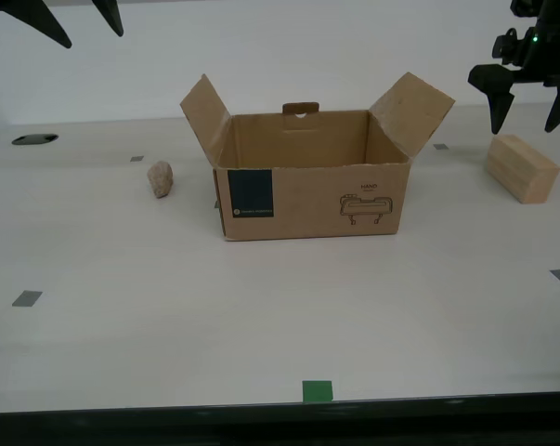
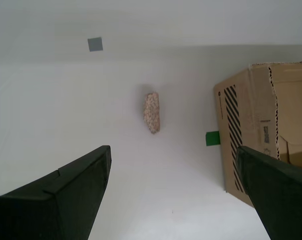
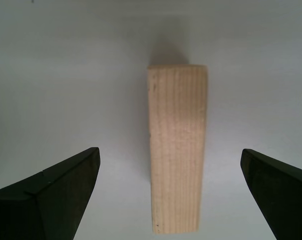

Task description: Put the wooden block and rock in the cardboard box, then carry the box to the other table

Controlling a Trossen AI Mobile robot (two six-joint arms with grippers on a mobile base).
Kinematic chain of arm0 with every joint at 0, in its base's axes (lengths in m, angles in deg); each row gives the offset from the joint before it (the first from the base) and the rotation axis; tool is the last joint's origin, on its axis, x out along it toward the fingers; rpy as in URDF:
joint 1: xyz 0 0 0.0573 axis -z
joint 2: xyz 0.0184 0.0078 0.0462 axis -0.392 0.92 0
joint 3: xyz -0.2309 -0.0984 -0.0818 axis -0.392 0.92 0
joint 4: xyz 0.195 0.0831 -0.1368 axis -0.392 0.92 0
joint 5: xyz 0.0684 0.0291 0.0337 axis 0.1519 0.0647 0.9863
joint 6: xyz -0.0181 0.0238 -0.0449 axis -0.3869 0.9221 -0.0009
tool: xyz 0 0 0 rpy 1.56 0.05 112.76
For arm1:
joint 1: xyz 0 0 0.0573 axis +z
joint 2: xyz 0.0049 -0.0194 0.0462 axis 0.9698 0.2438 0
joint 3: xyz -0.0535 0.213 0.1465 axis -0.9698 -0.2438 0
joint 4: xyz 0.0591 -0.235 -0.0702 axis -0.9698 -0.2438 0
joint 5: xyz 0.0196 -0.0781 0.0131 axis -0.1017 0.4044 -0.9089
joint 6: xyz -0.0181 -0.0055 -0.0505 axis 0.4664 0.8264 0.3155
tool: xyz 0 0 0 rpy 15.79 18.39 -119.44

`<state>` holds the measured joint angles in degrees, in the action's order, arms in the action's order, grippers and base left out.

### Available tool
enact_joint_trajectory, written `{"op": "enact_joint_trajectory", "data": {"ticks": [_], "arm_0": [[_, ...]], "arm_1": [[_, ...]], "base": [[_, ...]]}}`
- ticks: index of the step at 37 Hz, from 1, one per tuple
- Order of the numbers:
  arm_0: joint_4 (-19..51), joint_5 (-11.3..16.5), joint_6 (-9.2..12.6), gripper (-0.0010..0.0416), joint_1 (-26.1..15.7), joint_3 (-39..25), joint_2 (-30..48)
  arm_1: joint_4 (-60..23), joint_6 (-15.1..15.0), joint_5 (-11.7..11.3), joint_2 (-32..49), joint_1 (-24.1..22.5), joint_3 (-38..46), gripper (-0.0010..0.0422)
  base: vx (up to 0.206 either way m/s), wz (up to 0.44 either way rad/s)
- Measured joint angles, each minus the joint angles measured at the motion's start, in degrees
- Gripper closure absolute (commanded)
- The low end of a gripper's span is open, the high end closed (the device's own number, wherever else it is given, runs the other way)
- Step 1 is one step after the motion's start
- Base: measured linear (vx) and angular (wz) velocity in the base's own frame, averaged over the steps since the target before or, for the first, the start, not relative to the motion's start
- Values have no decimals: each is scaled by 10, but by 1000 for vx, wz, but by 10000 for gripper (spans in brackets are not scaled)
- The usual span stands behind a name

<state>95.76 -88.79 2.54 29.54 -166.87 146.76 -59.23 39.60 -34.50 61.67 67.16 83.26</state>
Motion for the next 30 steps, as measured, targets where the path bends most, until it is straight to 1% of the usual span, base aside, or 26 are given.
{"op": "enact_joint_trajectory", "data": {"ticks": [5, 15, 20, 30], "arm_0": [[2, 4, -1, 14, 0, 0, 13], [-3, 4, -3, 16, 0, 0, 13], [0, 22, -7, 16, 0, 0, 14], [0, 23, -9, 17, 0, 0, 14]], "arm_1": [[20, 3, -1, 0, 0, -17, 73], [111, 5, -2, 14, 0, -67, 73], [110, 5, -2, 49, 0, -68, 73], [123, 2, -2, 141, 0, -58, 73]], "base": [[0, 0], [0, 0], [0, 0], [0, 0]]}}
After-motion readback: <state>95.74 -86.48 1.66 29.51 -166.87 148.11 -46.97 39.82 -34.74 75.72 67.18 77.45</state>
